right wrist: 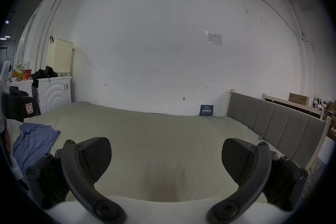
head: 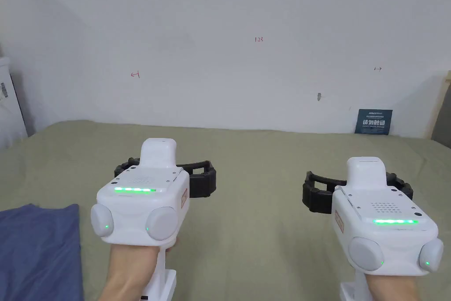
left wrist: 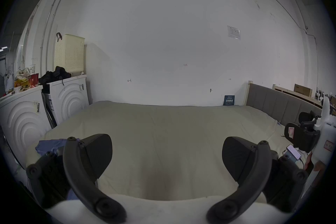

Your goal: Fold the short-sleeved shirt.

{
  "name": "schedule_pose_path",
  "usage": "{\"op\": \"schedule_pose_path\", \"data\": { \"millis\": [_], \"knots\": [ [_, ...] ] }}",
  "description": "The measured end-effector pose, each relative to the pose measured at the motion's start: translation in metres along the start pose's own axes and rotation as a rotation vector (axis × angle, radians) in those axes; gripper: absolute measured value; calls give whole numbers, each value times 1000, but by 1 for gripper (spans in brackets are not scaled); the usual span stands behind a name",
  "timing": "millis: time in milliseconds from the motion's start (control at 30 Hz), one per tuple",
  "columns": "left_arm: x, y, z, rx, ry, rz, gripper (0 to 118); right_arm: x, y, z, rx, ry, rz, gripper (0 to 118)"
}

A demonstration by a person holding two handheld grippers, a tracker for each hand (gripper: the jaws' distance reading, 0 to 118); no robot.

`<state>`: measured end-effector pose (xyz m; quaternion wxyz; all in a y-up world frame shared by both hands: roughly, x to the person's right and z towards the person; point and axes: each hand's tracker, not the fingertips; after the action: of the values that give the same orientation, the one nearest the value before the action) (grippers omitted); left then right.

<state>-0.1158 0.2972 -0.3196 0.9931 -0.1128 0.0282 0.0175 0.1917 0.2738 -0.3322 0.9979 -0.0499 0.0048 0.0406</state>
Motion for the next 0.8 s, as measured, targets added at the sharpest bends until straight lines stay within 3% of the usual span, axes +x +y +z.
{"op": "schedule_pose_path", "data": {
  "millis": [800],
  "knots": [
    [-1, -2, 1, -5, 10, 1, 118, -1, 0, 2, -13, -11, 20, 118]
  ]
}}
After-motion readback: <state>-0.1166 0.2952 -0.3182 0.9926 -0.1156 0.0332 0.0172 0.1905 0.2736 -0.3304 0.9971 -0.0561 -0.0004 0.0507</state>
